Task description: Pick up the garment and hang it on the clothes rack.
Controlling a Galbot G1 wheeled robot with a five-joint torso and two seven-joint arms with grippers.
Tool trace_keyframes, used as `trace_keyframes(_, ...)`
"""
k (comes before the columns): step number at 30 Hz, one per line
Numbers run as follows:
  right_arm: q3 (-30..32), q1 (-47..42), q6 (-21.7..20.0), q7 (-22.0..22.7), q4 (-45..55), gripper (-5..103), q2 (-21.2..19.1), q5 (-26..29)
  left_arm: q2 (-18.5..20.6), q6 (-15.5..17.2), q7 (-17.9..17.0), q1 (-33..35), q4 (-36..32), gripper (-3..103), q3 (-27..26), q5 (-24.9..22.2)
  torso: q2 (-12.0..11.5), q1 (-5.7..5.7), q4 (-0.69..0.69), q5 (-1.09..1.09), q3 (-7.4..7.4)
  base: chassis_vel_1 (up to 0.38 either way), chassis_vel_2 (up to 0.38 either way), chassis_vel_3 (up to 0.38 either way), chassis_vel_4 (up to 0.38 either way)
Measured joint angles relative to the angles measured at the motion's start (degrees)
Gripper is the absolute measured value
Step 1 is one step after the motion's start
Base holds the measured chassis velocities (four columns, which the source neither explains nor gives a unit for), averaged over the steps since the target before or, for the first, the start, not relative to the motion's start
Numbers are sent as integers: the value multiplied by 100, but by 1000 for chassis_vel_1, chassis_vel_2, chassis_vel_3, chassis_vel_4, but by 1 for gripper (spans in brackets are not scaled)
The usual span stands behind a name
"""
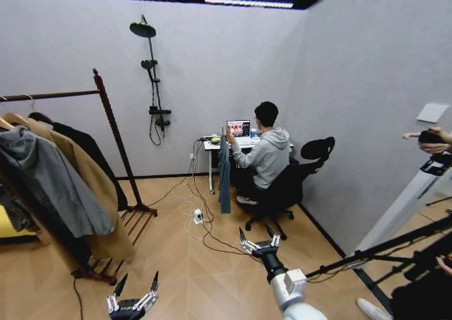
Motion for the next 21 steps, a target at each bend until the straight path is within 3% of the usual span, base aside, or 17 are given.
trace_keyframes(21, -45, 132, 55, -4, -144, 100, 66, -122, 0, 0, -2, 0, 0, 100, -1, 0, 0, 0, 3, 0, 0, -339, 336, 334, -333)
